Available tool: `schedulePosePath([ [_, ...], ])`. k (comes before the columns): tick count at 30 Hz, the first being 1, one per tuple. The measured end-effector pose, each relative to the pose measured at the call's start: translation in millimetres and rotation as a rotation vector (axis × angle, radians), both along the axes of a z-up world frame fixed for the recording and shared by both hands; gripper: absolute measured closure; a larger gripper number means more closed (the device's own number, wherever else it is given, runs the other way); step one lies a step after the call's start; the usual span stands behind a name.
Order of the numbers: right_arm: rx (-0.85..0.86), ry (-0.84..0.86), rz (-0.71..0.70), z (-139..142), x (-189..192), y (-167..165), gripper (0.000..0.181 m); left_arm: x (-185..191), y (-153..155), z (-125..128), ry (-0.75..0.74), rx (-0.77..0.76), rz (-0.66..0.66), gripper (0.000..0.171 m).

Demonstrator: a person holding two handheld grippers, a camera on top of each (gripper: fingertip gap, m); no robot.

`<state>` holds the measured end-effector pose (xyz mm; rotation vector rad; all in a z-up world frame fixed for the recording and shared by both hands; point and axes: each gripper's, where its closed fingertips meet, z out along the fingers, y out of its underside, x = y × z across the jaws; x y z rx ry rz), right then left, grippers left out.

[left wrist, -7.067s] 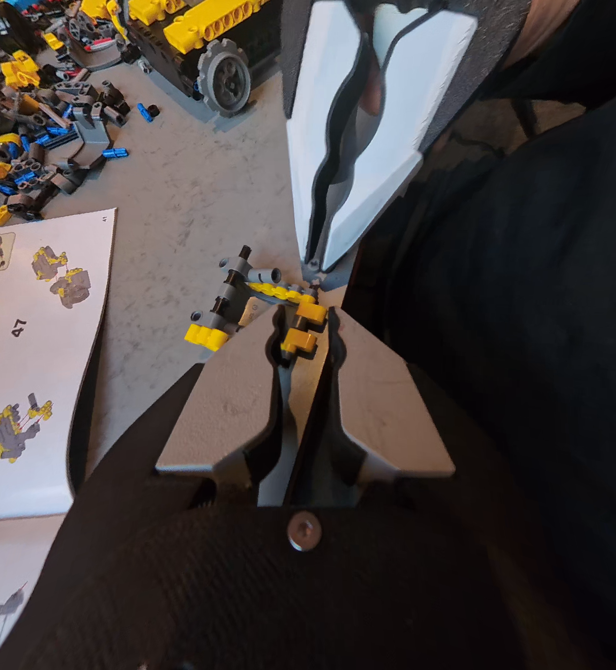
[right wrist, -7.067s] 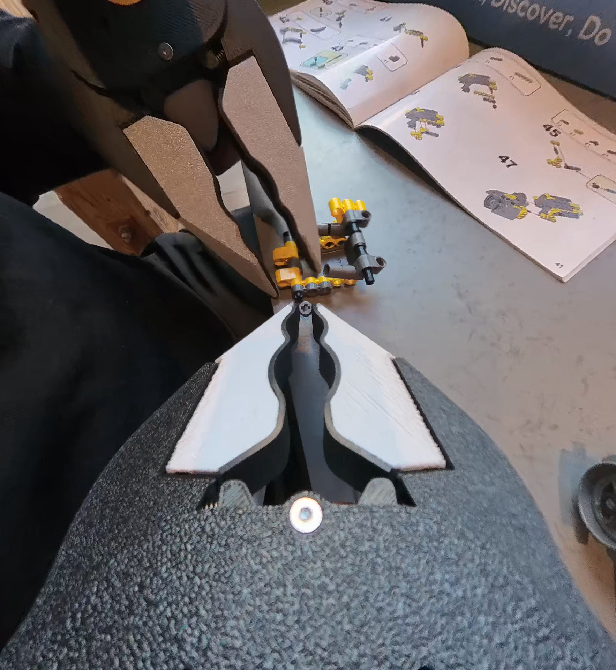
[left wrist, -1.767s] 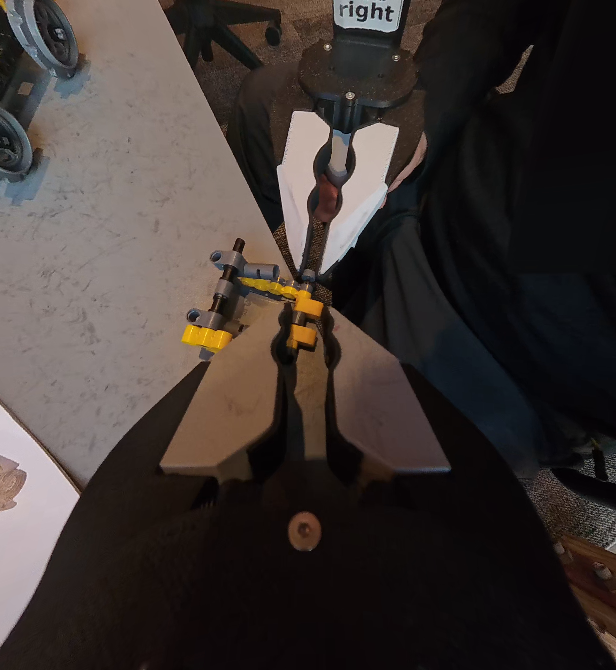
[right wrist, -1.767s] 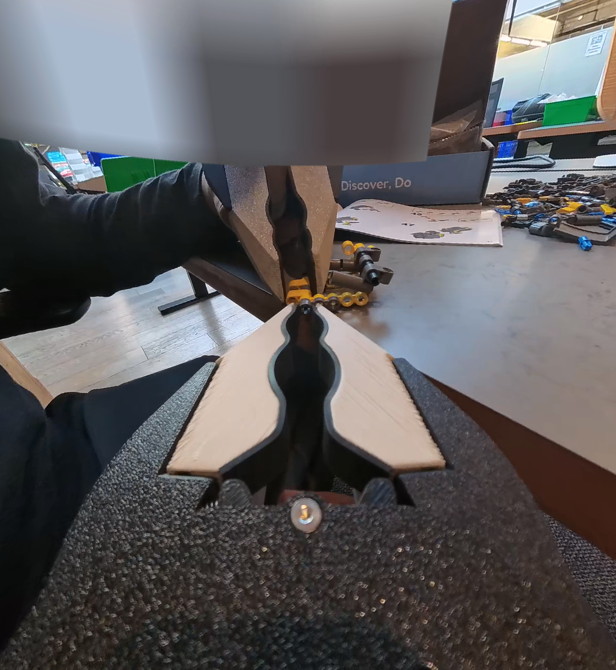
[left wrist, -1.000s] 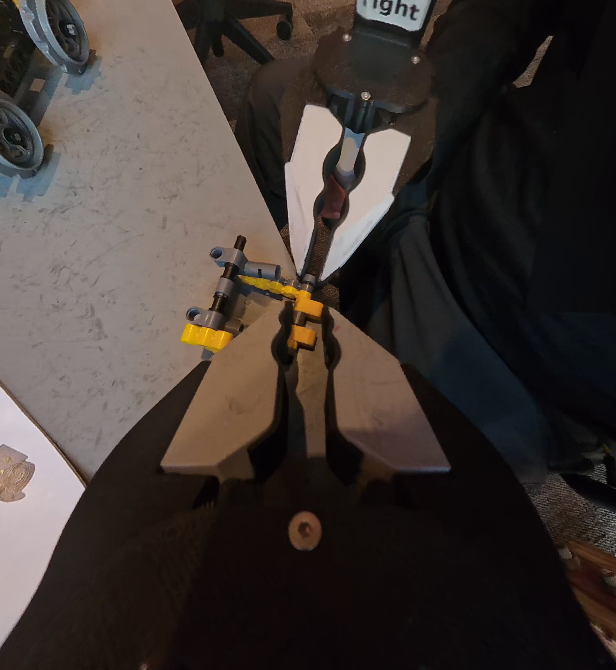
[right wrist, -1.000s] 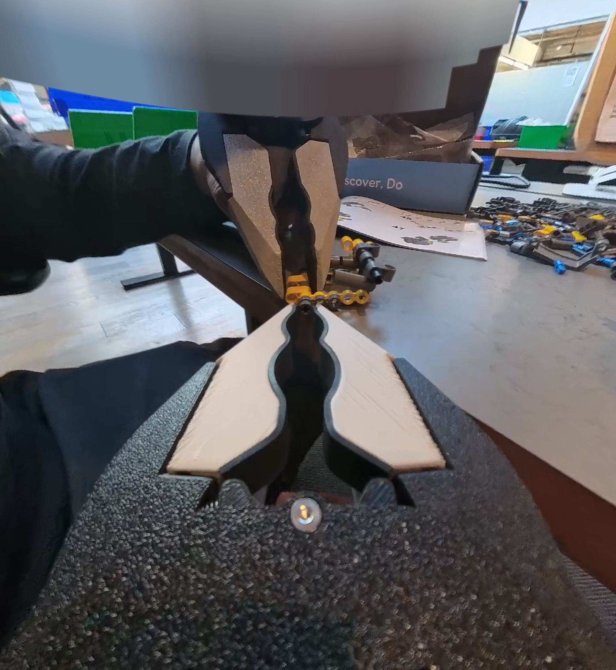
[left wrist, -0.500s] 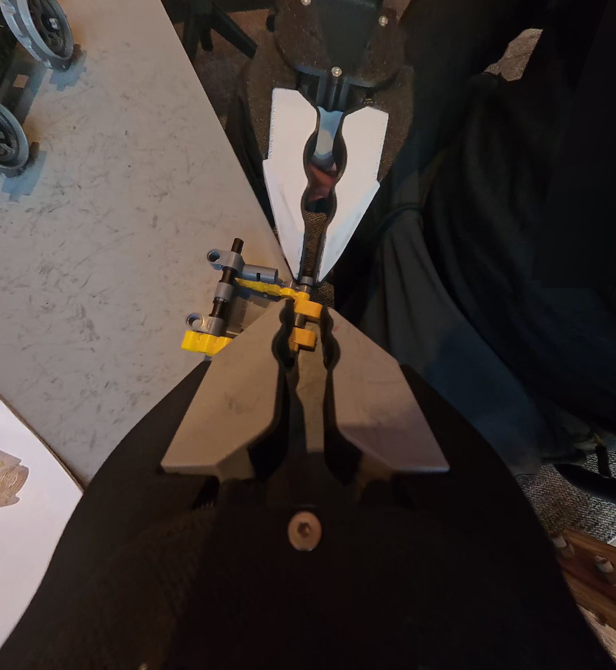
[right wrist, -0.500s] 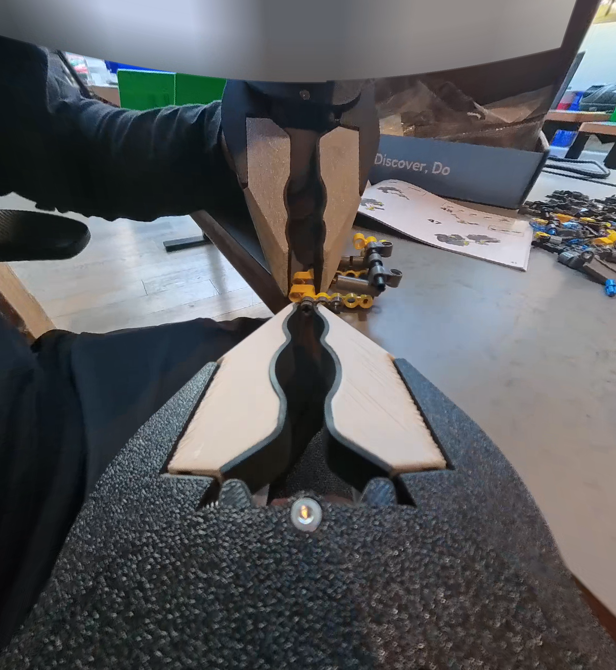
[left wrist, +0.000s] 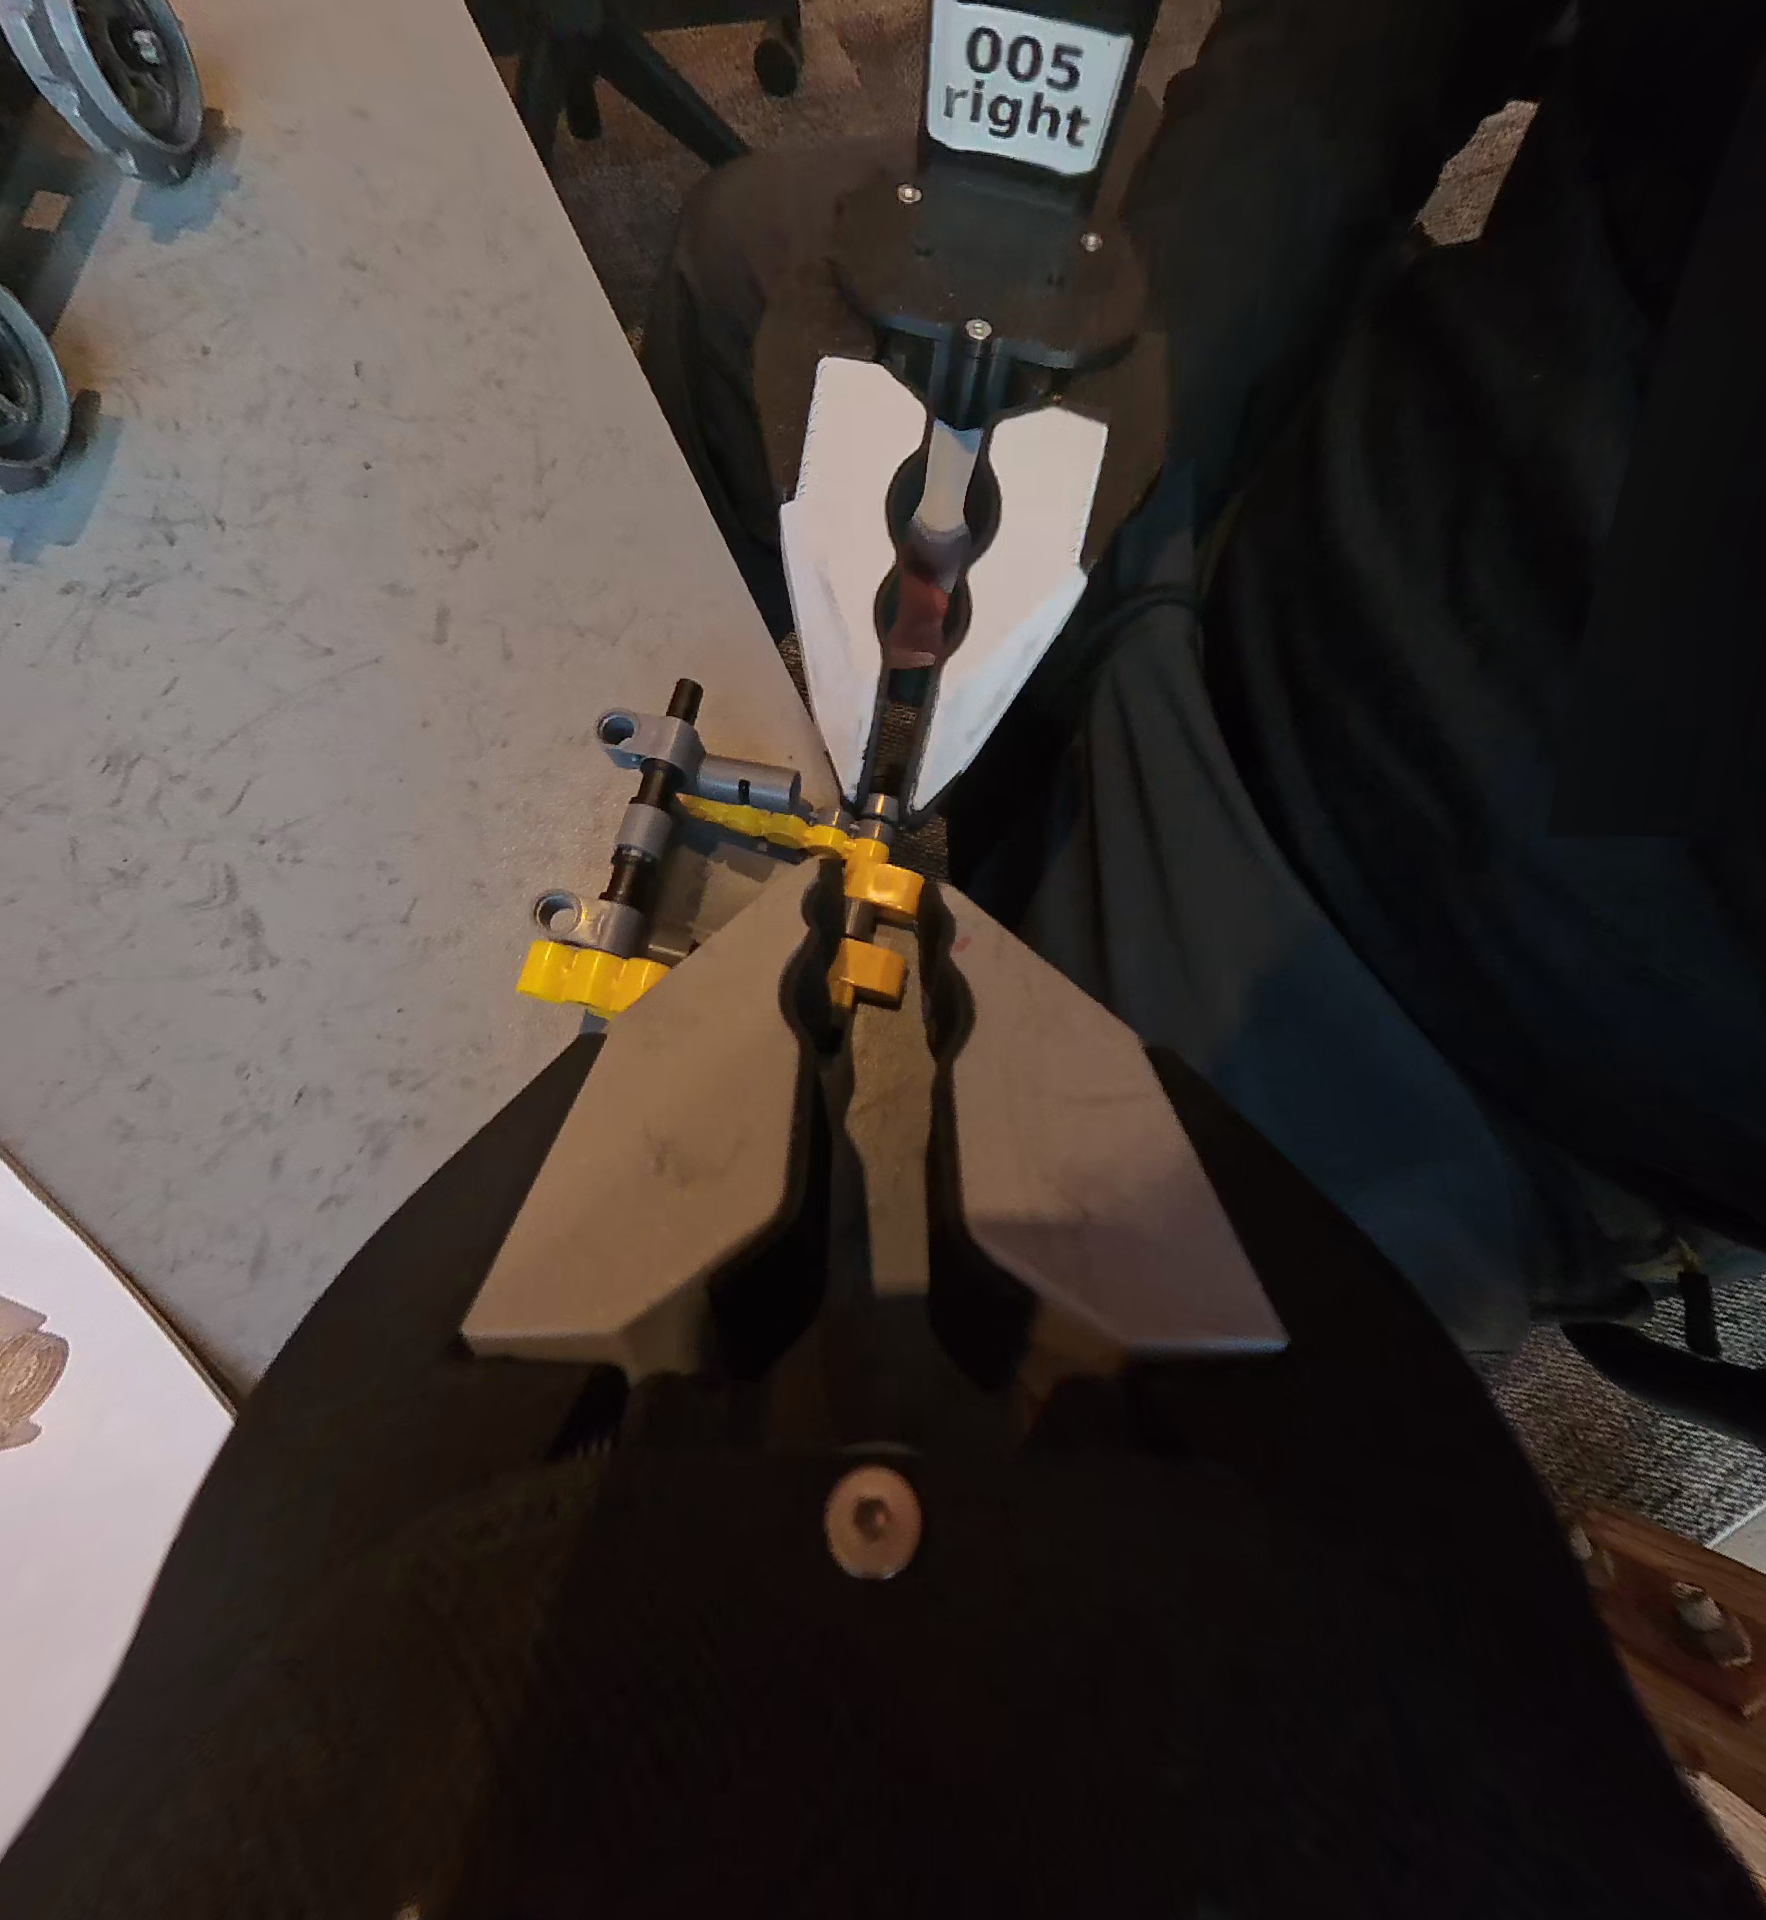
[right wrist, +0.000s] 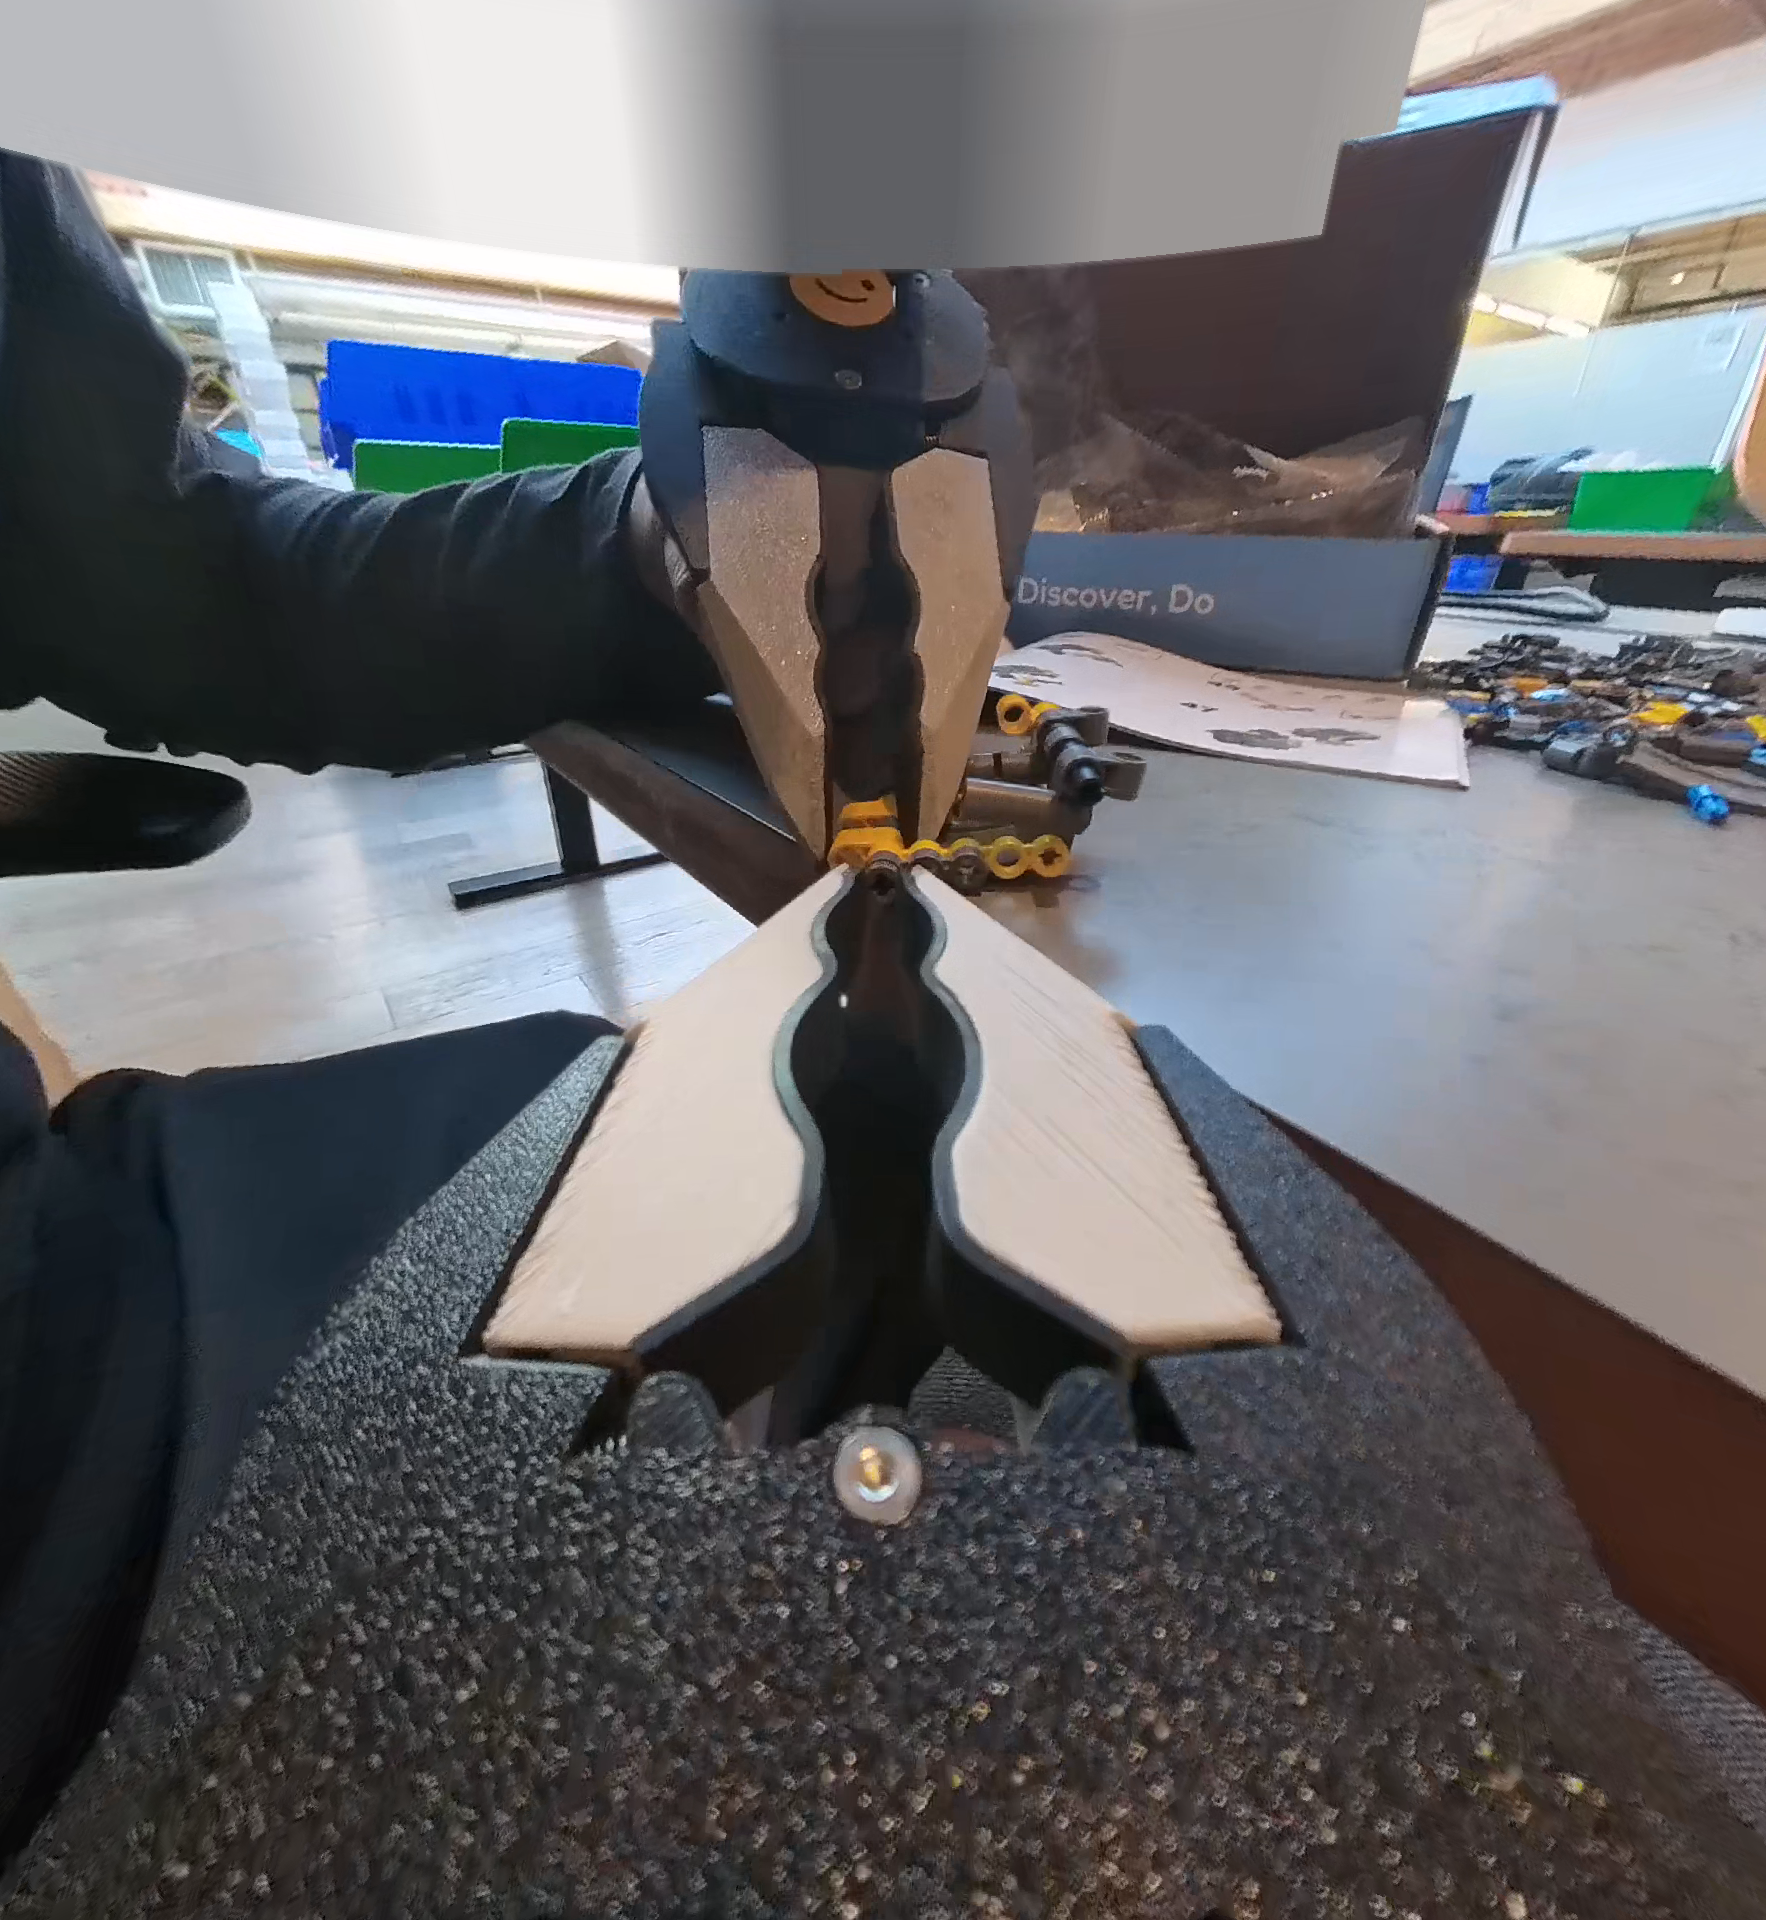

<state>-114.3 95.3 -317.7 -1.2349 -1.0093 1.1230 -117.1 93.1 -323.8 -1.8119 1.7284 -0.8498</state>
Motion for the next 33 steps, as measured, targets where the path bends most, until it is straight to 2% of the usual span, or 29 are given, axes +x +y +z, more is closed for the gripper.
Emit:
schedulePosePath([
  [3,0.031,0.011,0.002,0.1,0.2,0.6,0.176,0.0,-0.2,0.4,-0.003,-0.012,-0.001,0.16],
  [19,-0.164,0.141,0.077,1.6,-1.2,-4.9,0.176,-0.8,-4.8,0.9,-0.005,-0.023,-0.029,0.16],
  [23,-0.163,0.153,0.07,0.6,-1.8,-4.0,0.176,-1.1,-3.4,0.7,-0.003,-0.029,-0.02,0.16],
  [28,-0.116,0.142,0.068,-0.6,-1.6,-3.9,0.176,-0.7,-3.3,1.2,-0.008,-0.051,-0.019,0.161],
  [33,0.043,0.042,0.02,-0.5,0.0,-1.5,0.176,0.1,-2.1,0.9,-0.009,-0.058,-0.01,0.16],
])
